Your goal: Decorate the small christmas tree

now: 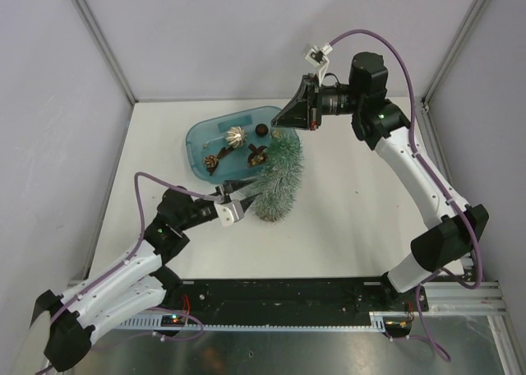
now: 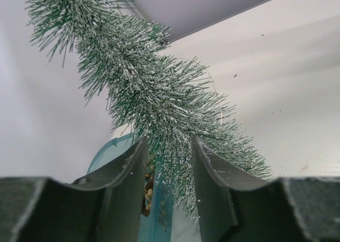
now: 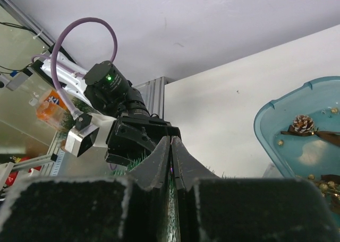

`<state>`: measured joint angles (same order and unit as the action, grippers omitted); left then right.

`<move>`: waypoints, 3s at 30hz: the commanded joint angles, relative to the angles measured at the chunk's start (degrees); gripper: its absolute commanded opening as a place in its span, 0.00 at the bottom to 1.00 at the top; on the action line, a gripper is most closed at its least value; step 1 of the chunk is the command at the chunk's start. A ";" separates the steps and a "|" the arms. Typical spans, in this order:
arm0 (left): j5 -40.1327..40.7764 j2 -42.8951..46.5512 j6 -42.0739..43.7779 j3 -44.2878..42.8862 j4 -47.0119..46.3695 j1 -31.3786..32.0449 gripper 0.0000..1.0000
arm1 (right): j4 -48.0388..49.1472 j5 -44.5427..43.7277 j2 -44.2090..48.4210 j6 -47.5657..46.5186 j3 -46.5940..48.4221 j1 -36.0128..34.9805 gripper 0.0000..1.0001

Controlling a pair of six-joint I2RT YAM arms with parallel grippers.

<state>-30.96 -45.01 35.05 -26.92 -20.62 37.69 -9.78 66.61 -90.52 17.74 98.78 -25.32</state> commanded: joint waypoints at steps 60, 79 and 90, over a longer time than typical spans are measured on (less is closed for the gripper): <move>19.56 -1.49 -21.63 -7.51 -1.93 -8.27 0.90 | -13.88 -35.11 34.28 1.08 -26.12 8.52 0.57; 19.96 -23.24 -25.81 -27.37 20.52 -25.33 0.99 | -11.24 -40.96 35.42 3.41 -28.88 10.55 0.58; 20.17 -43.04 -21.20 -44.42 42.63 -27.75 1.00 | -9.09 -46.34 28.71 5.60 -31.13 10.69 0.60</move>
<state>-10.09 -85.10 12.67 -68.10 14.52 11.42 -21.80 22.65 -59.83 21.96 68.49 -14.90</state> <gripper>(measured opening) 0.994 0.599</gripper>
